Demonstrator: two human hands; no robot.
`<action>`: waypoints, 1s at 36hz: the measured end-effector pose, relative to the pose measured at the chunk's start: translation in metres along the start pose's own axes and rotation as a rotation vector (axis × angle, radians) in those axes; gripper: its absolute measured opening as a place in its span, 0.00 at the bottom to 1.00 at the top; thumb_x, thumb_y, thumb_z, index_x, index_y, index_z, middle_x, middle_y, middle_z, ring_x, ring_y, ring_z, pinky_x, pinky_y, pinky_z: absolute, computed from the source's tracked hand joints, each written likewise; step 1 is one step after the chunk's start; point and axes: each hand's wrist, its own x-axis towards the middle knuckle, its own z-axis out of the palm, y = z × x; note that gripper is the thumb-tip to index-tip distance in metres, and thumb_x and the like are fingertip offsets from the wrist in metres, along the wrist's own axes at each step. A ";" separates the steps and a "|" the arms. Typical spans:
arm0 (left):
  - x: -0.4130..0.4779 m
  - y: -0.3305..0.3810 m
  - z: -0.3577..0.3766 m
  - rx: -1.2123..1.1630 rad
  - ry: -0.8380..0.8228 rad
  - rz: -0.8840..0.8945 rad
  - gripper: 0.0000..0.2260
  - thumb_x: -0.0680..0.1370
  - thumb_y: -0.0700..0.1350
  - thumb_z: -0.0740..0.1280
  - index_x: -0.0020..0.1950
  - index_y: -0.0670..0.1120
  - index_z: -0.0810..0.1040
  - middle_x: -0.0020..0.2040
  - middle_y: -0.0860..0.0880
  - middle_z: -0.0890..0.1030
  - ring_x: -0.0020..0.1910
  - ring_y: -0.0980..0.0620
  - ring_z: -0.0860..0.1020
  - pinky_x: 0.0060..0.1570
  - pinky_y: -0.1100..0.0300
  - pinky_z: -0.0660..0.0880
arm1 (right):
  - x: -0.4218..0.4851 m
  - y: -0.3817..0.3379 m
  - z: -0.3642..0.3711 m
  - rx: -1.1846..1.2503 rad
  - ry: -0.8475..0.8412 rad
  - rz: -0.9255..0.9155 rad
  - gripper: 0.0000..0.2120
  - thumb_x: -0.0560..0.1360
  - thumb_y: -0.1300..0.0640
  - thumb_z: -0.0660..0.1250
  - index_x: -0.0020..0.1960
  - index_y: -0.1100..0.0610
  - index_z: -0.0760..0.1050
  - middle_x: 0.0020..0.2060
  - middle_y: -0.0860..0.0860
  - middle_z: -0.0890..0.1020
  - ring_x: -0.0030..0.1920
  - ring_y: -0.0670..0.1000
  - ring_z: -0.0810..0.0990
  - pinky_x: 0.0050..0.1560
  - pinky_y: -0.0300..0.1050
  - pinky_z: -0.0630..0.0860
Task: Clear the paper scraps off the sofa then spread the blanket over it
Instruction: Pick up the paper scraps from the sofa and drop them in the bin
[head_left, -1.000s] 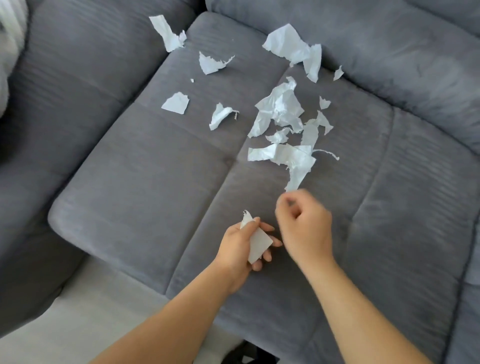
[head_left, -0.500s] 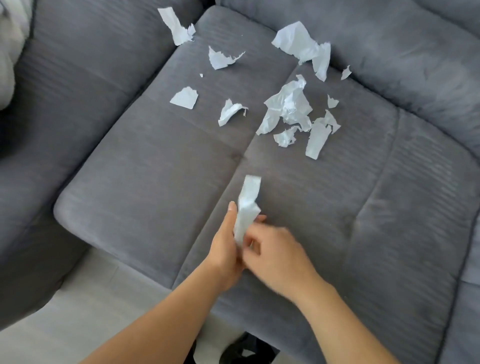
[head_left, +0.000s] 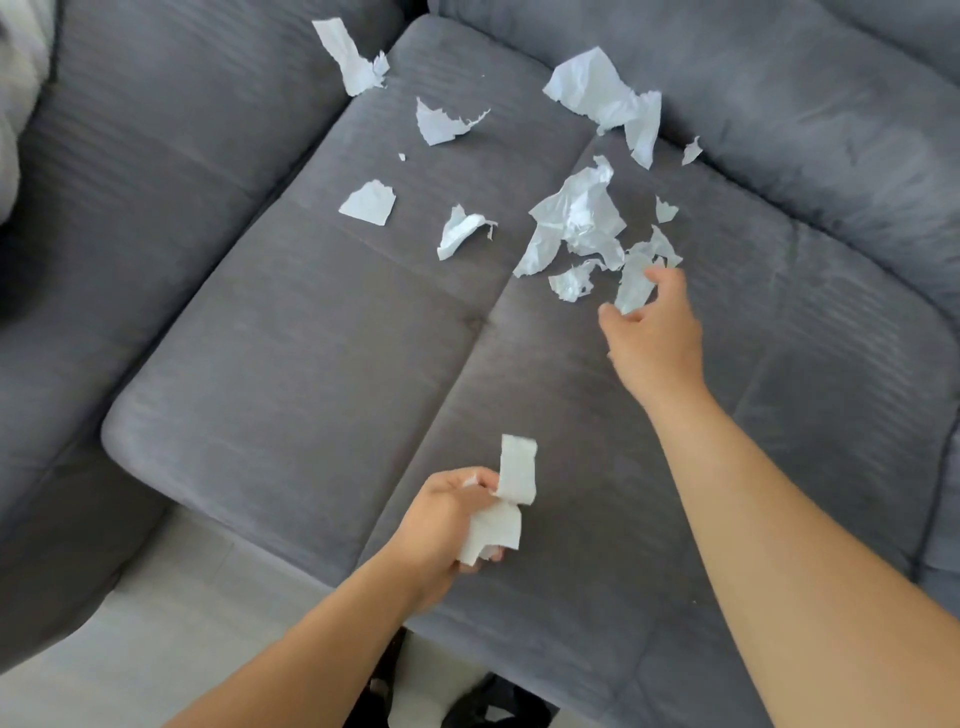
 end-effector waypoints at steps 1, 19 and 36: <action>-0.002 0.001 -0.004 -0.028 0.010 -0.009 0.04 0.69 0.45 0.65 0.38 0.48 0.79 0.35 0.42 0.78 0.25 0.48 0.70 0.25 0.64 0.59 | 0.011 0.002 0.000 -0.044 0.027 0.033 0.22 0.73 0.50 0.65 0.65 0.46 0.63 0.44 0.51 0.79 0.50 0.56 0.78 0.43 0.49 0.74; 0.034 0.067 0.033 -0.003 -0.002 0.109 0.14 0.82 0.50 0.63 0.43 0.45 0.80 0.34 0.45 0.79 0.27 0.51 0.73 0.26 0.61 0.61 | -0.115 0.000 0.021 -0.179 -0.428 -0.267 0.04 0.69 0.48 0.63 0.36 0.44 0.73 0.30 0.41 0.76 0.31 0.45 0.72 0.31 0.45 0.69; 0.003 0.050 -0.029 -0.285 0.220 -0.190 0.09 0.79 0.49 0.68 0.52 0.45 0.78 0.49 0.42 0.86 0.29 0.50 0.73 0.19 0.65 0.58 | 0.099 0.007 -0.048 -0.345 -0.103 -0.132 0.19 0.74 0.55 0.66 0.63 0.43 0.70 0.56 0.47 0.66 0.42 0.49 0.77 0.42 0.47 0.74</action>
